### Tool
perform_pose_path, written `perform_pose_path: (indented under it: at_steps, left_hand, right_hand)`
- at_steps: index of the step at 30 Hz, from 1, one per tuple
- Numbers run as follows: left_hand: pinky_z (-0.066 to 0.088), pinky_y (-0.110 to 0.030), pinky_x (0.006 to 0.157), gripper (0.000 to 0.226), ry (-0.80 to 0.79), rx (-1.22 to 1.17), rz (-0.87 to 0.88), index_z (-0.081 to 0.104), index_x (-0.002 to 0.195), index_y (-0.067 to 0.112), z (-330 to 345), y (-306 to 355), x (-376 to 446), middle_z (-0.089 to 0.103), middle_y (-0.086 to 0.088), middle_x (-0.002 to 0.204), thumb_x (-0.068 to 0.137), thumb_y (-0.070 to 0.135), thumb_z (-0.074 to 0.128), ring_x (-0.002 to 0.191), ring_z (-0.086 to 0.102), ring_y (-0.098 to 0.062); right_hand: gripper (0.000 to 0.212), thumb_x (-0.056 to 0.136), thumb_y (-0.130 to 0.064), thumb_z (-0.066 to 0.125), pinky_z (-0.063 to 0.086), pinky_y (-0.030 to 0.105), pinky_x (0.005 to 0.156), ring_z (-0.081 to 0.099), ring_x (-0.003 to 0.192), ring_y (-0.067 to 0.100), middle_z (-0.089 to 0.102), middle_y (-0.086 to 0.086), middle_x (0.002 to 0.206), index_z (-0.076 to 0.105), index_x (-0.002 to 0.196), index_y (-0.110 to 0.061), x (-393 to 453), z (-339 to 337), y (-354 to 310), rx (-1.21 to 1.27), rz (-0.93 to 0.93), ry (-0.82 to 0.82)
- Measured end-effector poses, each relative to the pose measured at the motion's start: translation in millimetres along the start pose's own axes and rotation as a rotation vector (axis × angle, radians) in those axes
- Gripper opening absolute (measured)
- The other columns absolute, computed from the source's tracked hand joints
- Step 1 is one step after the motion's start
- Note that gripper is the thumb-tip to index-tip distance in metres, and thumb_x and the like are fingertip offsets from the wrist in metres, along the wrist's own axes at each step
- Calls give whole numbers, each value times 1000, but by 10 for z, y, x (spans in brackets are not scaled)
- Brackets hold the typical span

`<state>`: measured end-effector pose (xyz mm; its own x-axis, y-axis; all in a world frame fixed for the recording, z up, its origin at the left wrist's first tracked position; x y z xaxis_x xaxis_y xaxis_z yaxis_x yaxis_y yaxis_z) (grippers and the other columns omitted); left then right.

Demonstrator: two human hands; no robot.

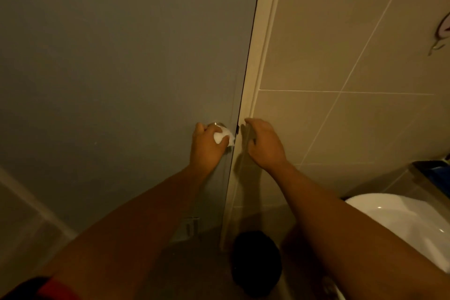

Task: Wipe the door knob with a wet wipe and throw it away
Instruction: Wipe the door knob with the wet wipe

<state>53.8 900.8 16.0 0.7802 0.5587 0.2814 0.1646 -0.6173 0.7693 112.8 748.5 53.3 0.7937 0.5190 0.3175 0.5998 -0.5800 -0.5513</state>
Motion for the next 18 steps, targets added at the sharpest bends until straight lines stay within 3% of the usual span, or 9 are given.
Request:
perform_pose_path:
  at_steps: [3,6,8,10,12,15,18]
  left_hand:
    - [50,-29,84,39,118,-304,-385,60,120,15,142,107,-10,47,-7,131,84,30,68,110,55,-24]
    - [58,-31,64,43,173,-968,-700,58,125,13,240,126,-7,58,-13,130,85,27,68,110,62,-33]
    - [60,-35,69,51,185,-1378,-790,54,134,10,254,144,-51,56,-16,133,88,26,68,118,58,-36]
    - [60,-36,71,57,215,-1571,-811,50,138,10,273,149,-92,54,-17,133,87,28,69,123,54,-36]
    - [61,-34,67,53,213,-1498,-781,51,136,12,285,176,-64,53,-16,131,88,27,68,117,57,-35]
    - [58,-27,60,41,196,-928,-663,54,129,19,263,242,1,58,-9,120,89,19,63,105,62,-31]
    - [53,-26,71,34,179,-362,-383,55,123,13,241,242,-24,56,-6,117,91,20,62,102,59,-23]
  right_hand:
    - [59,86,-8,54,27,44,118,31,143,27,39,9,153,43,143,-15,137,-181,-57,-228,-229,50]
    - [63,87,-12,49,9,43,120,14,151,27,22,7,162,36,149,-15,346,-385,-163,-399,-435,53]
    - [68,87,-12,46,3,42,121,6,152,25,14,6,164,28,152,-16,504,-522,-237,-509,-519,34]
    - [69,86,-15,42,1,43,123,3,152,25,10,6,164,22,153,-16,641,-623,-280,-607,-585,11]
    - [69,85,-20,33,1,44,123,4,152,26,11,6,164,22,153,-16,726,-673,-274,-681,-645,-12]
    - [71,83,-20,35,1,44,123,3,152,27,10,6,164,23,153,-16,786,-673,-203,-722,-700,-24]
    - [70,84,-21,35,1,46,123,2,152,28,10,7,164,24,153,-17,808,-657,-181,-716,-720,-27]
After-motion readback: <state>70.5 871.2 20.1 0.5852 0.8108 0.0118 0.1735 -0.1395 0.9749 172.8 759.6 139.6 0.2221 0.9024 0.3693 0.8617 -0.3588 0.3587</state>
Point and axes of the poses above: each hand's wrist, its own x-axis towards the middle knuckle, its own z-axis out of the palm, y = z × x, the point moved 1 cm from there along x, towards the middle knuckle
